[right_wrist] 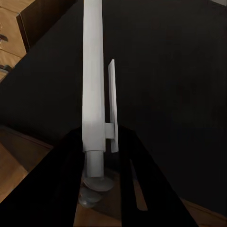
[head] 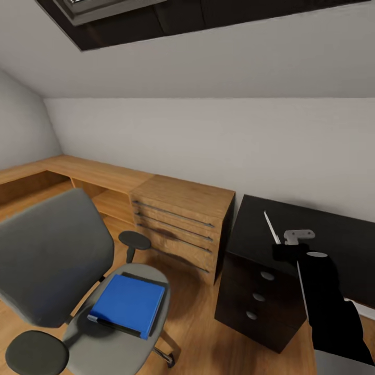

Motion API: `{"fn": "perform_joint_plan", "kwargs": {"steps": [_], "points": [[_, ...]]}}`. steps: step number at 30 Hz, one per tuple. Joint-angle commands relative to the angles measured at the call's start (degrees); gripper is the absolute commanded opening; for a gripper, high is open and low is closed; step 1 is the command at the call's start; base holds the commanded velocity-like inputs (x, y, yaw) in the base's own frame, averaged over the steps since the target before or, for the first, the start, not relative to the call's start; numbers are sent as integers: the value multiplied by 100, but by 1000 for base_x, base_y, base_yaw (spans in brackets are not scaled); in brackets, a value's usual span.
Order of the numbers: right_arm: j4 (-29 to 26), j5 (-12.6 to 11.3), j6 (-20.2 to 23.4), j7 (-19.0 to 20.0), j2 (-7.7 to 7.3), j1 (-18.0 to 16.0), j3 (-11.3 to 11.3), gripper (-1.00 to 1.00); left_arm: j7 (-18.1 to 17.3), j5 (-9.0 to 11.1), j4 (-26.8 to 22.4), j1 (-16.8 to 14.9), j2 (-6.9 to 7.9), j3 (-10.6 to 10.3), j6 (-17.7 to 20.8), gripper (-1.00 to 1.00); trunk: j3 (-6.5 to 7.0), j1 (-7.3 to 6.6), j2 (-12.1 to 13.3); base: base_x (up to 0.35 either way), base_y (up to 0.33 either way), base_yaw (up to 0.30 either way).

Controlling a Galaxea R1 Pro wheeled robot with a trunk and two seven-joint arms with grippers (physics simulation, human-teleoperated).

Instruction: In the bedroom, organize the workspace by keeping the computer under the desk, ensuring the monitor is on the desk, placing the keyboard on the desk next to the monitor, placing the mouse on the desk next to the keyboard, moving the folder from the swivel chair onto the desk next to the mouse, stacking the notebook on top of the folder with the pen on top of the notebook, and positioning the swivel chair next to the desk.

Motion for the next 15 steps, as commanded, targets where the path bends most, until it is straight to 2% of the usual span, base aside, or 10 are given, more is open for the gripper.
{"fn": "perform_joint_plan", "kwargs": {"steps": [1,11,15], "points": [[-6,45,41,47,1,-2,19,-100,28,15,-13,2,-1,-5,21,100,14,-22,39,0,0,-7],[-9,32,73,29,3,5,147,-100,40,-86,-10,2,-6,-17,16,100,32,-44,79,0,-1,-2],[-4,30,85,28,-2,9,227,-100,49,-107,-7,2,-9,-24,12,100,32,-44,79,0,-103,0]]}}
